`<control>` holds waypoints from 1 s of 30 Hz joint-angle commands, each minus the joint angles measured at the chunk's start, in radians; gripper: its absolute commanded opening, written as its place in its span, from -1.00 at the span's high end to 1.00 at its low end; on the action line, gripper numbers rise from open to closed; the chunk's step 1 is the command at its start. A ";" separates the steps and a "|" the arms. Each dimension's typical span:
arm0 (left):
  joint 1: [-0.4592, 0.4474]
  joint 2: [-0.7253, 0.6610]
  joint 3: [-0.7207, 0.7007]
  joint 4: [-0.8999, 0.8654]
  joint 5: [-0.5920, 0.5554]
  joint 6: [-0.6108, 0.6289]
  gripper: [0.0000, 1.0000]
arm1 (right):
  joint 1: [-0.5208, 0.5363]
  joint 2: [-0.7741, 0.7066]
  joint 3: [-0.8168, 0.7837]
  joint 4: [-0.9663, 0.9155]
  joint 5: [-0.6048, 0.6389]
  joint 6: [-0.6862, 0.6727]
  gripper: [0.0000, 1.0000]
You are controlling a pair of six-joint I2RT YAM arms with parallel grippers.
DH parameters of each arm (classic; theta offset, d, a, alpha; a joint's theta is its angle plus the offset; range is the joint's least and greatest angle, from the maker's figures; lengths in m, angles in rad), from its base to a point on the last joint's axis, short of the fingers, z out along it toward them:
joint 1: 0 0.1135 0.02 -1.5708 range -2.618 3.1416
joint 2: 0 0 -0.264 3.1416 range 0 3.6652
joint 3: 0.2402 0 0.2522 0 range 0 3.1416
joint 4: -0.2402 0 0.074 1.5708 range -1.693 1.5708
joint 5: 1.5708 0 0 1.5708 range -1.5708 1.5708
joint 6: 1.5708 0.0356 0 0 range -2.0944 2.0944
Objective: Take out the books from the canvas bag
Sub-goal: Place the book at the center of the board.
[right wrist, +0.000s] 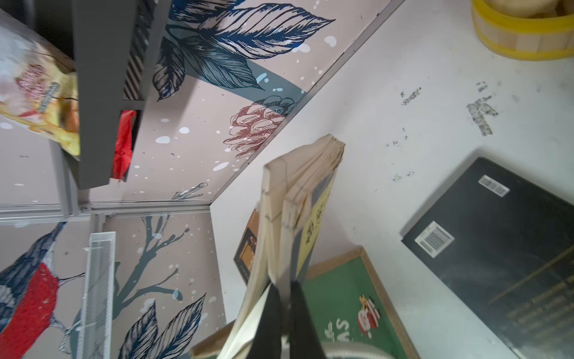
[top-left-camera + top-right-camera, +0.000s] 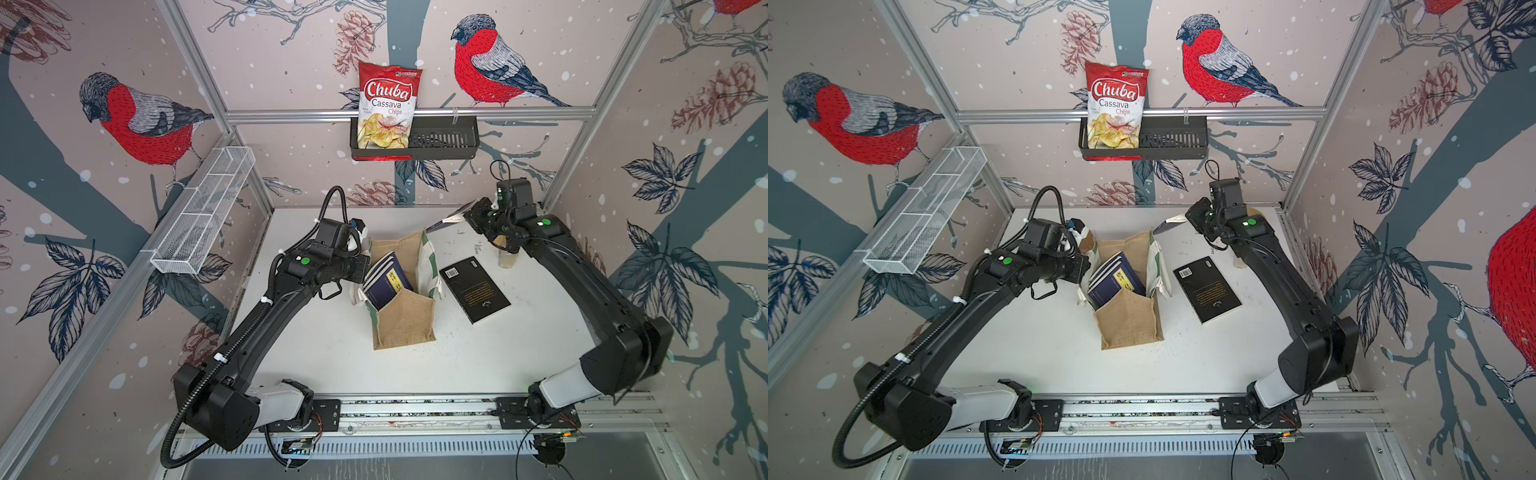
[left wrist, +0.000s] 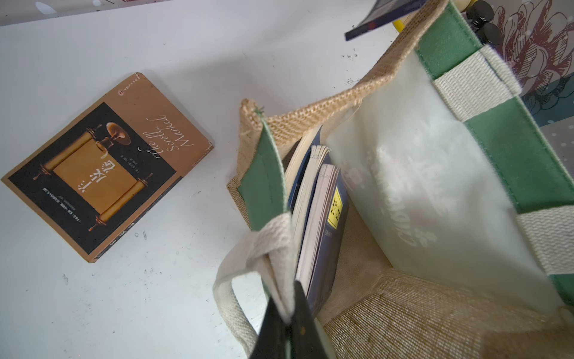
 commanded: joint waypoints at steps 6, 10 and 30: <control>0.000 0.009 0.015 0.004 0.033 0.007 1.00 | 0.030 0.307 0.182 0.216 0.089 -0.137 1.00; 0.000 0.005 0.019 0.003 0.032 -0.005 1.00 | 0.060 0.428 0.181 0.269 0.115 -0.133 1.00; -0.008 0.002 0.021 0.004 0.020 -0.006 1.00 | 0.065 0.612 -0.038 0.323 0.060 -0.016 0.03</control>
